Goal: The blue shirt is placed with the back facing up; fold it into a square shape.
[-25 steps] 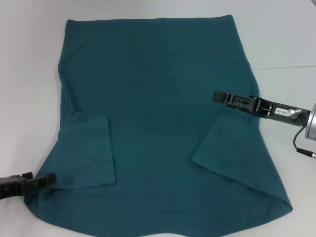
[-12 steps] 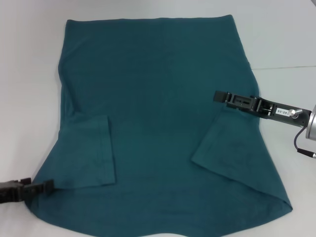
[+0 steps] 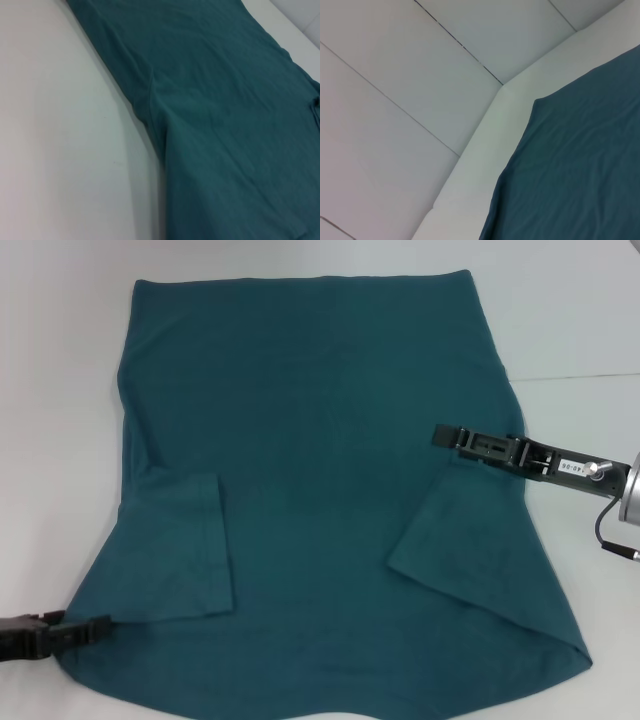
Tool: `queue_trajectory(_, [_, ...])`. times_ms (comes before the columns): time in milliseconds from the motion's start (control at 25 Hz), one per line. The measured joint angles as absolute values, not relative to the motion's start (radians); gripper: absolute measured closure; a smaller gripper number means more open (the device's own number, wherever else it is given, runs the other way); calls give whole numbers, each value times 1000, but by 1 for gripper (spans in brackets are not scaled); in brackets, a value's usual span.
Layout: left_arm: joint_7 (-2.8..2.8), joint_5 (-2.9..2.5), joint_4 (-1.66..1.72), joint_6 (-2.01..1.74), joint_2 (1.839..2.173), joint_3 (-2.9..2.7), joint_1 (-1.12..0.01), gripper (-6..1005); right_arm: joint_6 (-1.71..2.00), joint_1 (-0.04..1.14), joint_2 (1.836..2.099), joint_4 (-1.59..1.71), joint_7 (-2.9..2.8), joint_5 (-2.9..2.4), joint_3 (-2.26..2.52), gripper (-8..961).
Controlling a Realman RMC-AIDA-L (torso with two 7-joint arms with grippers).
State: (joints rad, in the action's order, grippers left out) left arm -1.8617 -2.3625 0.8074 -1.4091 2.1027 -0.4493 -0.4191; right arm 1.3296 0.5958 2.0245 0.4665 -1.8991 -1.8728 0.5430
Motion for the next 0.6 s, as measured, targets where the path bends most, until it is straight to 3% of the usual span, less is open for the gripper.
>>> queue_trajectory(600, [-1869,-2370,824,-1588,2089,-449,-454,111,1334,595,2023,466,-1901,-1870,541,25])
